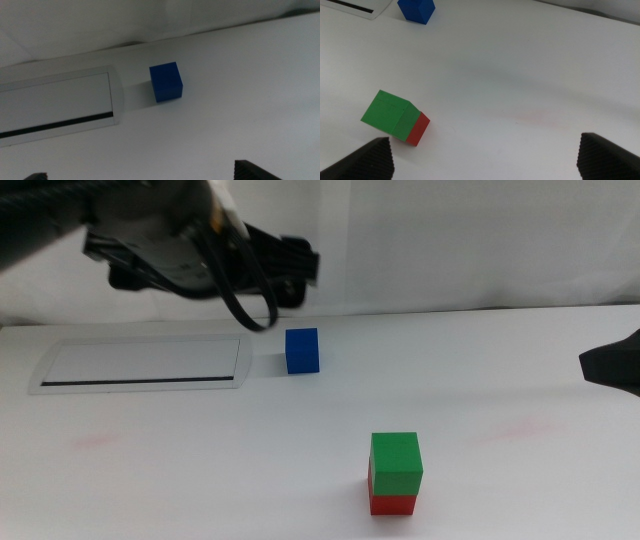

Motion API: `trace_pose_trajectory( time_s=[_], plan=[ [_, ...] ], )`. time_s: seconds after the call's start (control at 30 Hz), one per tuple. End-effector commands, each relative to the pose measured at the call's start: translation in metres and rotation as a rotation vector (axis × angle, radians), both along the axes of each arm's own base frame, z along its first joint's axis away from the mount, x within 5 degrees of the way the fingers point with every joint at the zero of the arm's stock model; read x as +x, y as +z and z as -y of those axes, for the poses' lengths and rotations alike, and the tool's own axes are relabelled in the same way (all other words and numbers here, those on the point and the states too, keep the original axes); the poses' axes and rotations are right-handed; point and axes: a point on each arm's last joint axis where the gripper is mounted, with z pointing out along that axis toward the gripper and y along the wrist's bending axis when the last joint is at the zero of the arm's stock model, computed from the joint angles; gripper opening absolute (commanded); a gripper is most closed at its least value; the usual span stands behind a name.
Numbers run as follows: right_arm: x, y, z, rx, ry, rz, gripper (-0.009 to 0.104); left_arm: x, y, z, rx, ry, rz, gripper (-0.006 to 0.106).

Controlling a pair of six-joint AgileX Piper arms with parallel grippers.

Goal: Stack red cubes first, then green, then blue cubes in a specific spot.

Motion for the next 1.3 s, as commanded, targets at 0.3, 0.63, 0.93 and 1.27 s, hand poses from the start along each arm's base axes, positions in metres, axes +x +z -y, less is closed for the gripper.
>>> trace_pose_trajectory(
  time_s=[0.3,0.63,0.93,1.27],
  plan=[
    [0.0,0.0,0.001,-0.001,-0.001,0.011,0.103,0.018,0.001,0.0,-0.052,-0.034,0.083,0.093],
    [0.0,0.0,0.001,0.001,-0.004,0.009,0.103,0.075,-0.033,-0.005,-0.092,0.017,0.103,0.093],
    [0.0,0.0,0.001,0.001,-0.004,0.009,0.103,0.122,-0.066,0.019,-0.074,-0.002,0.067,0.089],
    [0.0,0.0,0.001,0.003,-0.005,0.008,0.103,0.174,-0.12,0.034,-0.071,0.055,-0.103,0.089]
  ],
)
